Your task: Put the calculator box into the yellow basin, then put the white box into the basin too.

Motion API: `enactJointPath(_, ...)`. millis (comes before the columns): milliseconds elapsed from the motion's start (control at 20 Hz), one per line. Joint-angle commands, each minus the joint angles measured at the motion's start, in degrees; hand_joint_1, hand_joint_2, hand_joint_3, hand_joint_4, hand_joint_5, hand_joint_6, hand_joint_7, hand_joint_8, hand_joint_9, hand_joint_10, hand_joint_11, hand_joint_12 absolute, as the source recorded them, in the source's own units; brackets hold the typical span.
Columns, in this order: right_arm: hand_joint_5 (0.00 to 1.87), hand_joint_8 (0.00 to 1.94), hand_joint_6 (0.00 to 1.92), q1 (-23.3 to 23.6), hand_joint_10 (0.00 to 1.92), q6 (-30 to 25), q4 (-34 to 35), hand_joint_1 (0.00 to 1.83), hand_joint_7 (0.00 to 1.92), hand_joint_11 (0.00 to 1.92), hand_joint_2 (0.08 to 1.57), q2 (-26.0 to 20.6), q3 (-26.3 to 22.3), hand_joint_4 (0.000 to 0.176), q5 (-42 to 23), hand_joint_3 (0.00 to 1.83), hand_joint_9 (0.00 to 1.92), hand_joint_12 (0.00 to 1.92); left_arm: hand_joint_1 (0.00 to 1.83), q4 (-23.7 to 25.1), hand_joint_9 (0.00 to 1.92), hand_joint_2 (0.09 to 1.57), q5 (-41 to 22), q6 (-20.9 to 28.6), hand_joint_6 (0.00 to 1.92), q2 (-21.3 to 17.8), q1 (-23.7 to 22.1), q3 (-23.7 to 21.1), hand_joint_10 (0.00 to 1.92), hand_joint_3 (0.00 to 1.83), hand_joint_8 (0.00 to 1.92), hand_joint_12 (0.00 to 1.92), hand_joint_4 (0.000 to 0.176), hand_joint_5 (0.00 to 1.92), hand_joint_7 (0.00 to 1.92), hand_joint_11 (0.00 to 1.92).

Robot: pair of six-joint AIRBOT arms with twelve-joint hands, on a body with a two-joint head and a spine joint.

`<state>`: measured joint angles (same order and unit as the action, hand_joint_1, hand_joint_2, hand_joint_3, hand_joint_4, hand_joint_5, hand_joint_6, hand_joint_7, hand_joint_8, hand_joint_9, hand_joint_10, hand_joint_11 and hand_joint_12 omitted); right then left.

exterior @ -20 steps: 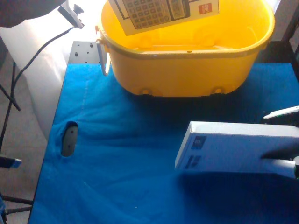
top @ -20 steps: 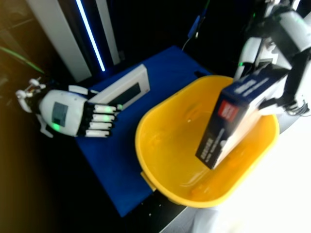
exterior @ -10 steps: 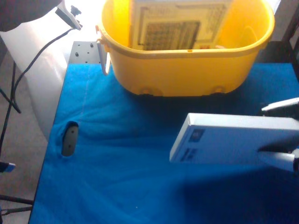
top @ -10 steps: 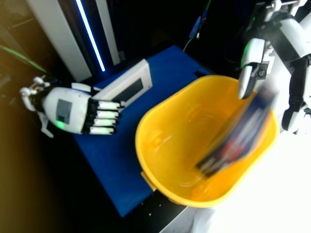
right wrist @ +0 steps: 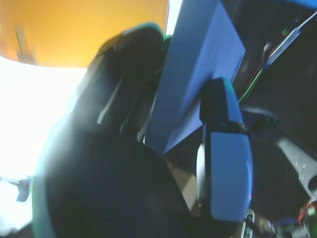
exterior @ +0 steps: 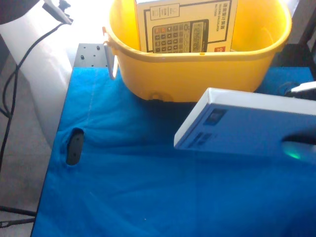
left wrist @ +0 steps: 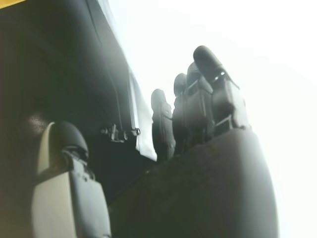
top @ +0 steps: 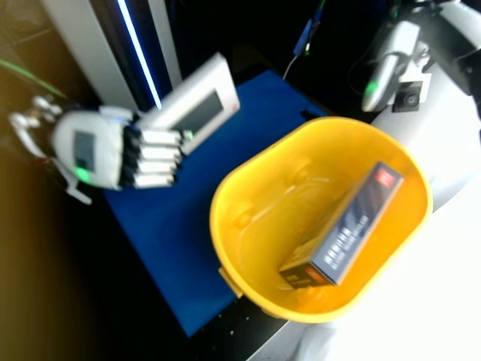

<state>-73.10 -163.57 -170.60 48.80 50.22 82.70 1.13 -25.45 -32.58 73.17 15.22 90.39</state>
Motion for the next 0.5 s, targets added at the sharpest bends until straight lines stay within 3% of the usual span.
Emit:
enactJointPath(0, 1.01, 1.16, 0.85, 0.6, 1.09, -0.8, -2.0, 1.23, 0.97, 0.76, 1.12, -0.5, -0.6, 0.0, 9.1, 0.0, 0.92, 1.51, 0.73, -1.6, 0.21, 1.04, -6.4, 0.3, 0.0, -0.4, 0.3, 0.3, 0.0, 0.01, 0.0, 0.97, 0.042, 0.37, 0.25, 0.0)
enactJointPath(50, 0.98, 1.11, 0.96, 0.6, 0.91, -0.8, -2.0, 1.22, 0.95, 0.69, 1.13, -1.0, -1.1, 0.006, 10.4, 0.0, 0.89, 1.37, 0.73, -2.2, 0.23, 1.03, -6.4, 0.3, 0.01, -0.6, 0.7, 0.5, 0.01, 0.0, 0.01, 0.94, 0.059, 0.4, 0.28, 0.0)
enactJointPath(100, 0.98, 1.11, 0.96, 0.6, 0.91, -0.7, -2.0, 1.22, 0.95, 0.69, 1.13, -1.4, -1.3, 0.006, 11.3, 0.0, 0.89, 1.37, 0.73, -2.7, 0.23, 1.03, -6.2, 0.2, 0.01, -0.7, 1.0, 0.6, 0.01, 0.0, 0.01, 0.94, 0.059, 0.4, 0.28, 0.0)
enactJointPath(150, 0.93, 1.05, 1.1, 0.9, 0.7, -0.3, -2.0, 1.21, 0.94, 0.73, 1.14, -2.0, -1.8, 0.017, 13.6, 0.0, 0.94, 1.25, 0.73, -3.8, 0.24, 1.05, -5.6, -0.6, 0.01, -0.7, 1.4, 1.0, 0.01, 0.01, 0.0, 0.9, 0.047, 0.41, 0.27, 0.0)
enactJointPath(200, 0.89, 1.13, 1.01, 1.3, 0.68, 0.1, -2.0, 1.22, 0.98, 0.67, 1.15, -2.3, -2.1, 0.0, 14.9, 0.0, 0.98, 1.31, 0.74, -4.8, 0.25, 1.06, -4.9, -2.1, 0.01, -0.7, 1.4, 1.1, 0.01, 0.01, 0.01, 0.89, 0.066, 0.41, 0.28, 0.0)
enactJointPath(250, 0.93, 1.1, 1.05, 2.1, 0.69, 0.7, -2.0, 1.21, 0.94, 0.65, 1.14, -2.6, -2.2, 0.006, 16.4, 0.0, 0.95, 1.33, 0.75, -6.0, 0.27, 1.07, -4.0, -4.2, 0.01, -0.6, 1.5, 1.2, 0.02, 0.01, 0.01, 0.91, 0.065, 0.42, 0.3, 0.0)
enactJointPath(300, 0.93, 1.05, 1.09, 2.8, 0.7, 1.3, -2.0, 1.21, 0.94, 0.64, 1.14, -2.9, -2.2, 0.017, 17.8, 0.0, 0.94, 1.34, 0.76, -6.6, 0.26, 1.05, -3.5, -4.7, 0.01, -0.4, 1.6, 1.7, 0.01, 0.0, 0.01, 0.91, 0.046, 0.42, 0.31, 0.0)
enactJointPath(350, 0.93, 1.08, 1.07, 3.5, 0.72, 1.5, -2.0, 1.2, 0.93, 0.64, 1.15, -3.1, -2.2, 0.025, 18.3, 0.0, 0.93, 1.35, 0.77, -7.0, 0.25, 1.04, -3.3, -4.7, 0.01, -0.3, 1.8, 2.1, 0.01, 0.0, 0.01, 0.93, 0.043, 0.42, 0.31, 0.0)
enactJointPath(450, 0.94, 1.06, 1.09, 4.9, 0.72, 1.6, -2.0, 1.2, 0.93, 0.64, 1.14, -3.7, -2.2, 0.022, 18.3, 0.0, 0.92, 1.35, 0.79, -8.1, 0.26, 1.05, -2.6, -5.0, 0.01, 0.1, 2.4, 3.0, 0.01, 0.0, 0.01, 0.96, 0.05, 0.44, 0.34, 0.0)
